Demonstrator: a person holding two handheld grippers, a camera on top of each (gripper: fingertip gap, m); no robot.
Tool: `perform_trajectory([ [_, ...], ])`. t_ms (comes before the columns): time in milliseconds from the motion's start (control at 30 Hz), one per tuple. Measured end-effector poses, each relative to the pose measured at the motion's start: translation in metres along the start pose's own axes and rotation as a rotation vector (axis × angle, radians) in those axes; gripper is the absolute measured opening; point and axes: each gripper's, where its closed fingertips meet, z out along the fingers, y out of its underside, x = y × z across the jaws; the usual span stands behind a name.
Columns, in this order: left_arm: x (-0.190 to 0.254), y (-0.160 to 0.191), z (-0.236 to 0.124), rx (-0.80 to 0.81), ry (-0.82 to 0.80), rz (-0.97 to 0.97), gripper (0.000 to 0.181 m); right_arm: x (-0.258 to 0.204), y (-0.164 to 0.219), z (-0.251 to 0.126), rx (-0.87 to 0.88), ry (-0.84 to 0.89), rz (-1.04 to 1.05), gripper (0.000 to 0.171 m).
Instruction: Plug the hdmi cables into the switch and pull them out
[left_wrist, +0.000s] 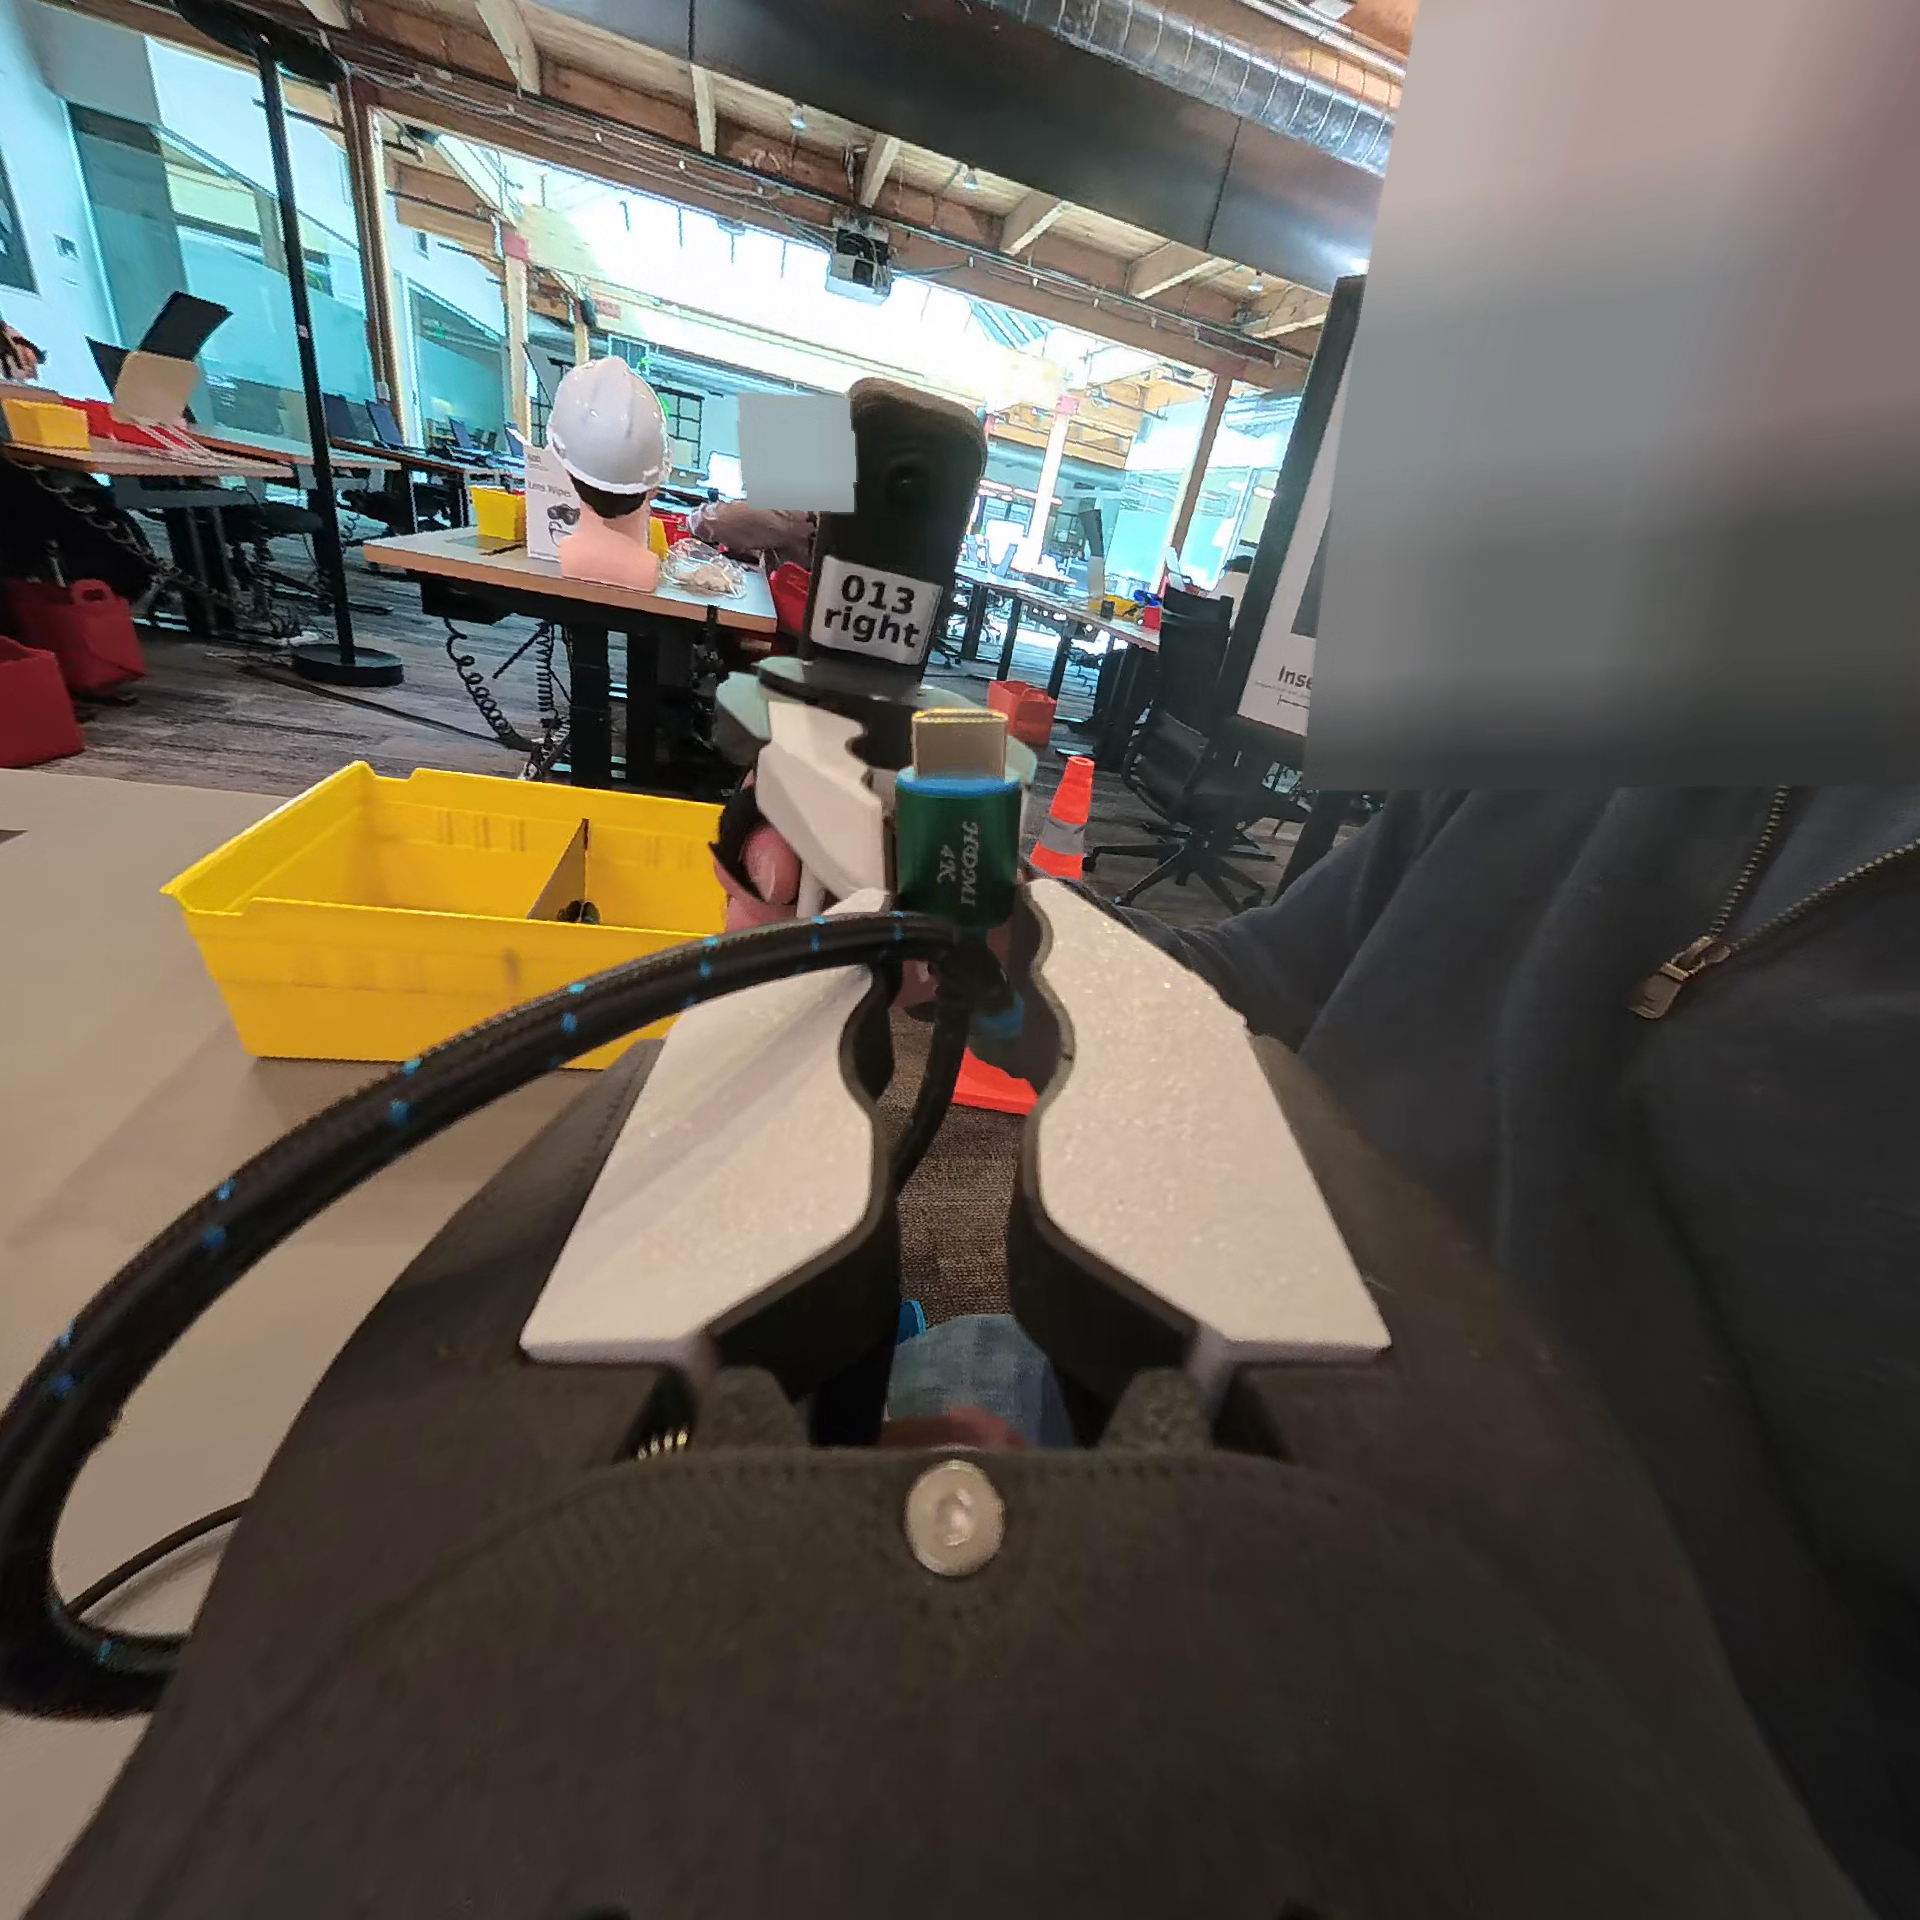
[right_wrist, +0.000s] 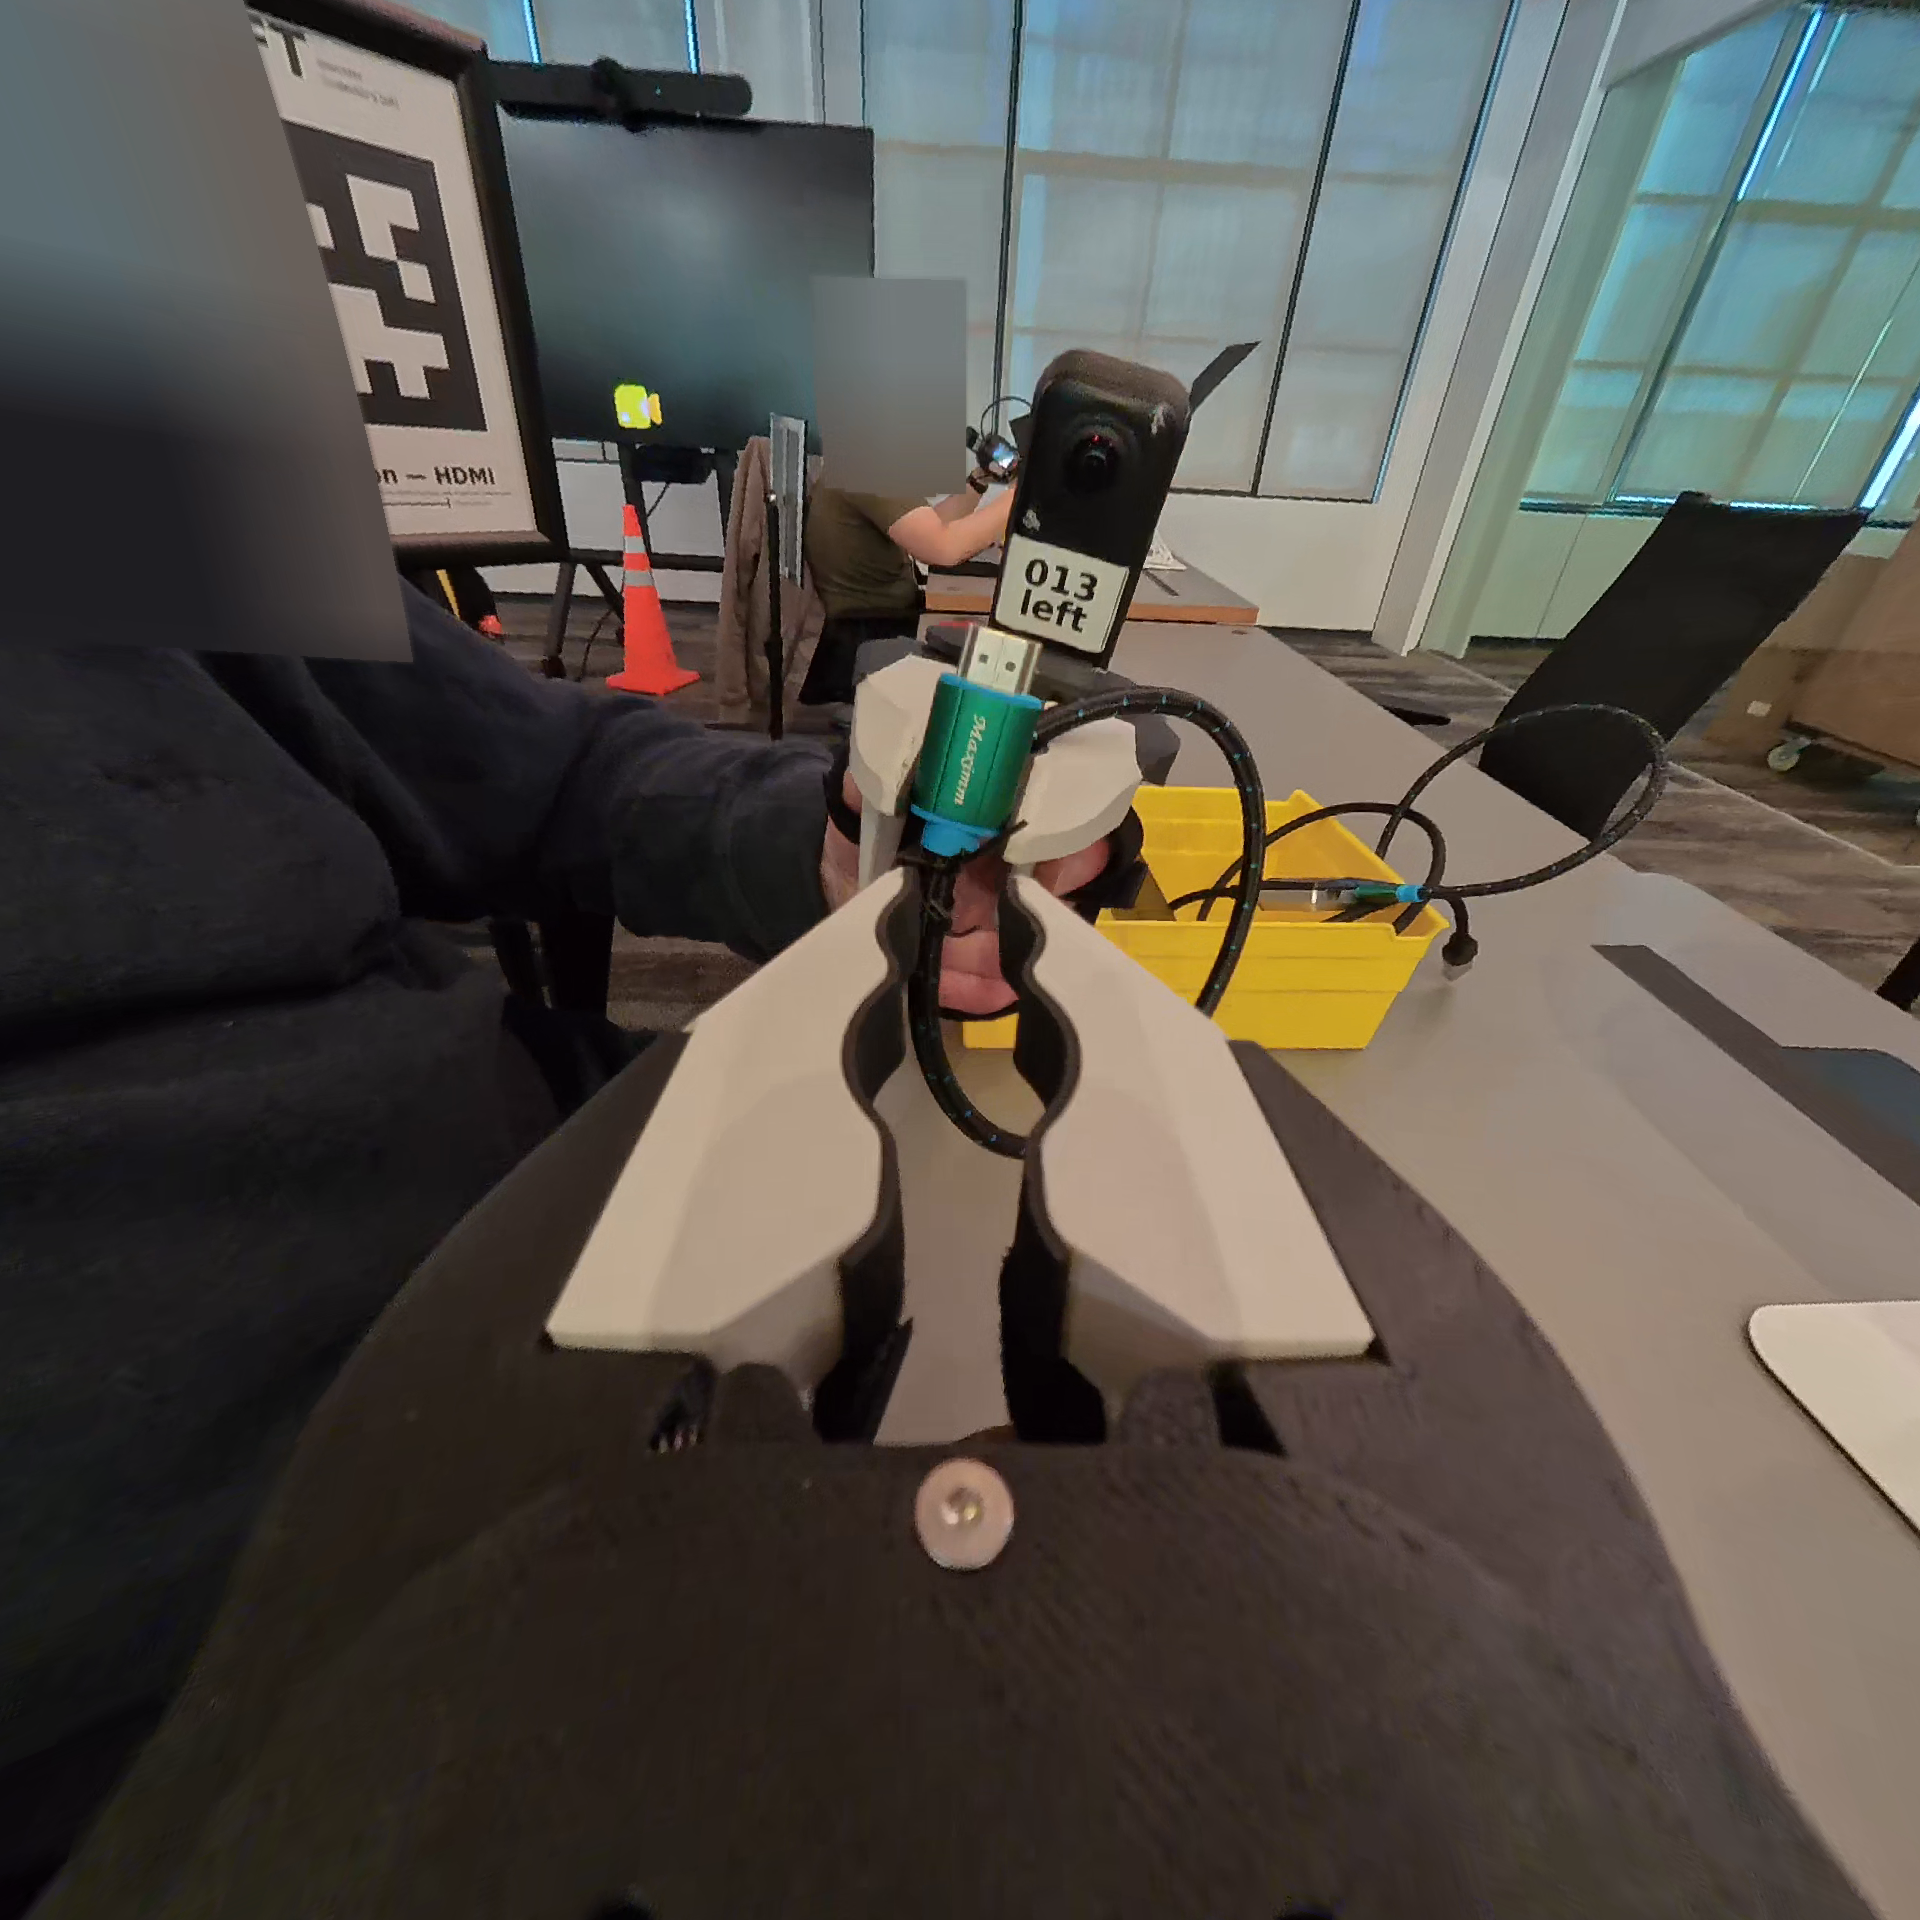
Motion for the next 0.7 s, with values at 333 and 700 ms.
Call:
perform_trajectory([
  [333, 0.0041, 0.0025, 0.0033, -0.004, 0.032, -0.016, 0.020, -0.0064, 0.0077, 0.0011, -0.049, -0.039, -0.045, 0.004],
  [700, 0.0063, 0.0060, 0.0066, -0.033, 0.028, 0.007, 0.020, -0.0085, 0.0106, 0.0018, -0.040, -0.069, 0.031, 0.000],
])
